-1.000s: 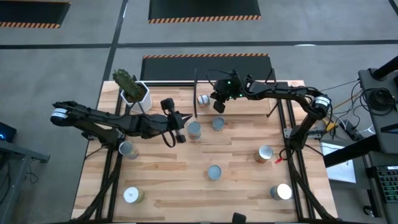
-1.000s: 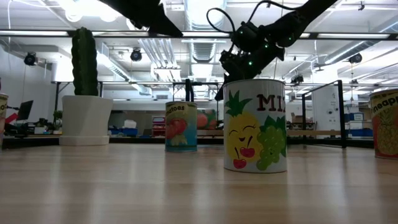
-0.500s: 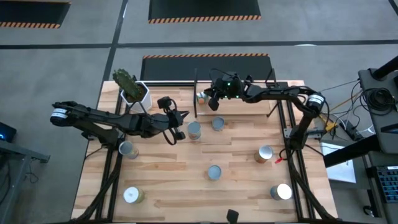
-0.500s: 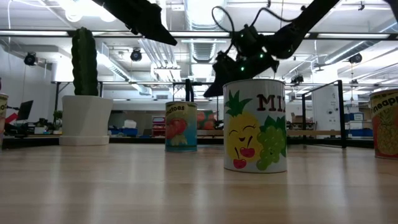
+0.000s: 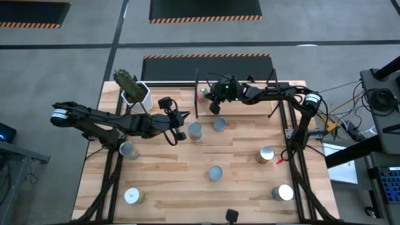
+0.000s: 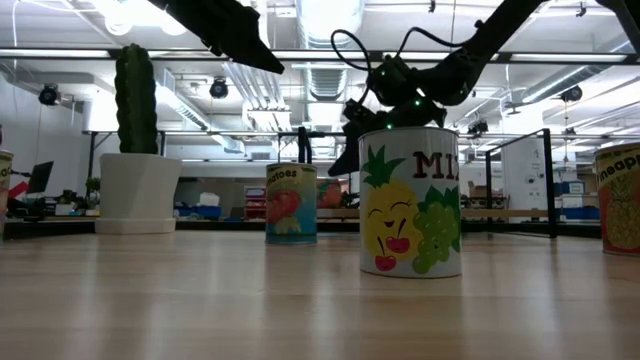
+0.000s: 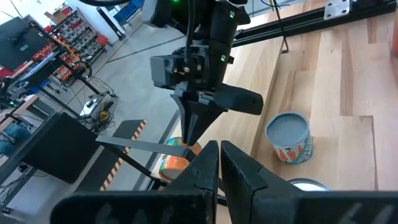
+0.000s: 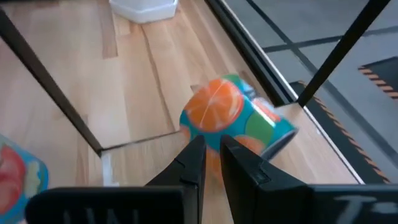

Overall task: Pick and place cans onto a shelf
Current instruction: Put the small canned oranges on the shelf

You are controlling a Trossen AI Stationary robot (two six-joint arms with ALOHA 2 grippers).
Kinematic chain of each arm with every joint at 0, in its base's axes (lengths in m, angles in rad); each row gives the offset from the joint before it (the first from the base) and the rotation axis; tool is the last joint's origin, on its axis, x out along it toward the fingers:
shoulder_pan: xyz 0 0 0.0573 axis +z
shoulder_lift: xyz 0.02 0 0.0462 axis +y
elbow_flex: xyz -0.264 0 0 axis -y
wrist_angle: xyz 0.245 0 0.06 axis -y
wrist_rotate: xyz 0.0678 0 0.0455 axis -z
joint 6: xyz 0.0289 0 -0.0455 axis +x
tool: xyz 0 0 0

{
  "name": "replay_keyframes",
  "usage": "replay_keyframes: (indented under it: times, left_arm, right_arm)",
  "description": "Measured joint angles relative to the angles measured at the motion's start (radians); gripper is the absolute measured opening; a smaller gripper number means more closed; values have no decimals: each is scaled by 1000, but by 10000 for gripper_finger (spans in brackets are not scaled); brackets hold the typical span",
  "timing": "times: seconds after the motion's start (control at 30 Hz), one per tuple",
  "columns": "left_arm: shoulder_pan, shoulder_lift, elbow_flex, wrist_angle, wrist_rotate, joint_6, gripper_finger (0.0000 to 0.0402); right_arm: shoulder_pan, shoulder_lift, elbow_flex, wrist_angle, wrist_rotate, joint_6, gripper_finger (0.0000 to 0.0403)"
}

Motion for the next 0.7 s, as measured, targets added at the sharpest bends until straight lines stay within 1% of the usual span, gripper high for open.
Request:
replay_keyframes:
  times: [0.1,0.23,0.43,0.6,0.7]
  left_arm:
    - [0,0,0,10,1,0,0]
    - [0,-1,0,23,1,0,0]
    - [0,-1,0,29,1,1,0]
    - [0,-1,0,31,1,1,0]
    - [-1,-1,0,31,1,1,0]
  right_arm:
    - [-2,-1,0,26,11,15,38]
    - [-2,4,1,150,11,48,38]
    - [-2,82,2,296,39,68,38]
    - [-2,141,40,287,43,66,38]
    - [-3,141,64,212,42,37,38]
